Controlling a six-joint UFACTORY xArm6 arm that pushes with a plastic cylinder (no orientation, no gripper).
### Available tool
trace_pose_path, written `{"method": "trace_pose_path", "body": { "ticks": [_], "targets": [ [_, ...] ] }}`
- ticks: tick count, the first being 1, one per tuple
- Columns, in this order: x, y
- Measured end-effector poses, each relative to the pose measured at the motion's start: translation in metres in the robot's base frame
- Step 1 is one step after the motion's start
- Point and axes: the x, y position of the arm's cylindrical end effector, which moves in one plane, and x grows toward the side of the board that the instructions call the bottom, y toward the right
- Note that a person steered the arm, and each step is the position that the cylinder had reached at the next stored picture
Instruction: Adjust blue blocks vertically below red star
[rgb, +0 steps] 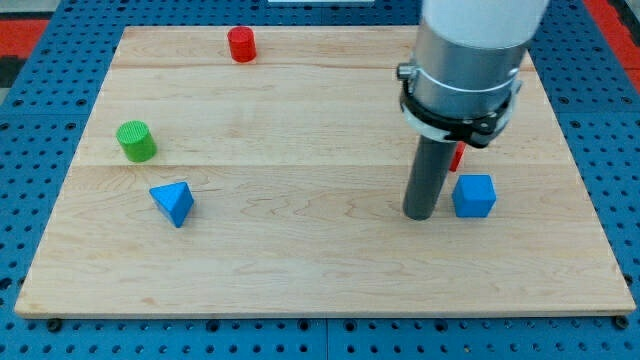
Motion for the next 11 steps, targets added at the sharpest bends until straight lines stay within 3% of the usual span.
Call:
{"method": "trace_pose_path", "body": {
  "ticks": [3,4,6,8,9,10,11],
  "targets": [
    [0.000,-0.006],
    [-0.006,-0.038],
    [-0.081,-0.083],
    [-0.047,-0.195],
    [-0.068,-0.230],
    [-0.037,-0.277],
    [-0.020,-0.275]
  ]
}}
